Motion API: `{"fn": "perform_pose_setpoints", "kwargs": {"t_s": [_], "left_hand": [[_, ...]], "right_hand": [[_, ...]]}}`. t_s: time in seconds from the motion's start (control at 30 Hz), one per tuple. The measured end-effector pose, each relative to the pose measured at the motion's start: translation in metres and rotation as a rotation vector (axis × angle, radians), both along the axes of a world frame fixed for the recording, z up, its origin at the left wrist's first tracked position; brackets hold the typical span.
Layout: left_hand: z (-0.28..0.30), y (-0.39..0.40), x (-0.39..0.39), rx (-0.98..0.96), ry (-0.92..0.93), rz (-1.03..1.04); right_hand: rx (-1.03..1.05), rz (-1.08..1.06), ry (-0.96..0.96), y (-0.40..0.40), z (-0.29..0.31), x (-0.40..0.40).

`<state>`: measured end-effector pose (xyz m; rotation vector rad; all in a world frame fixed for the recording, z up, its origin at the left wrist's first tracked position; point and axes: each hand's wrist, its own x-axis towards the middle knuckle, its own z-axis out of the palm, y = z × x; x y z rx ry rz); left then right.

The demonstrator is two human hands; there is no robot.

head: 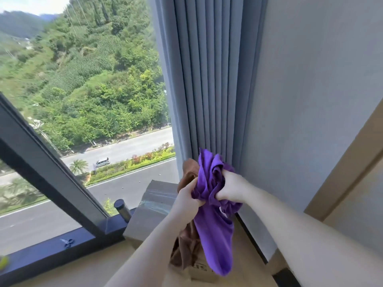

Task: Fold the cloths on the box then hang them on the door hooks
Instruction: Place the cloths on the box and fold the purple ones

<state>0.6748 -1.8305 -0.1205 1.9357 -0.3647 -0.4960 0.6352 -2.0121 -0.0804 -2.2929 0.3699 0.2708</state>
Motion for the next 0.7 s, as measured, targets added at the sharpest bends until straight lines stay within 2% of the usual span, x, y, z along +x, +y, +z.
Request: {"fn": "perform_pose_setpoints", "kwargs": {"t_s": [0.2, 0.43, 0.6, 0.7], "left_hand": [[-0.021, 0.035, 0.022, 0.009, 0.079, 0.05], [-0.064, 0.031, 0.056, 0.004, 0.177, 0.061], [-0.09, 0.02, 0.091, 0.072, 0.25, 0.042], [-0.108, 0.014, 0.111, 0.183, 0.22, 0.009]], "right_hand": [[0.009, 0.05, 0.075, 0.029, -0.024, 0.02], [0.061, 0.038, 0.171, 0.025, -0.072, 0.056], [0.077, 0.031, 0.234, 0.014, -0.108, 0.091], [0.075, 0.041, 0.268, 0.014, -0.13, 0.109]]}}
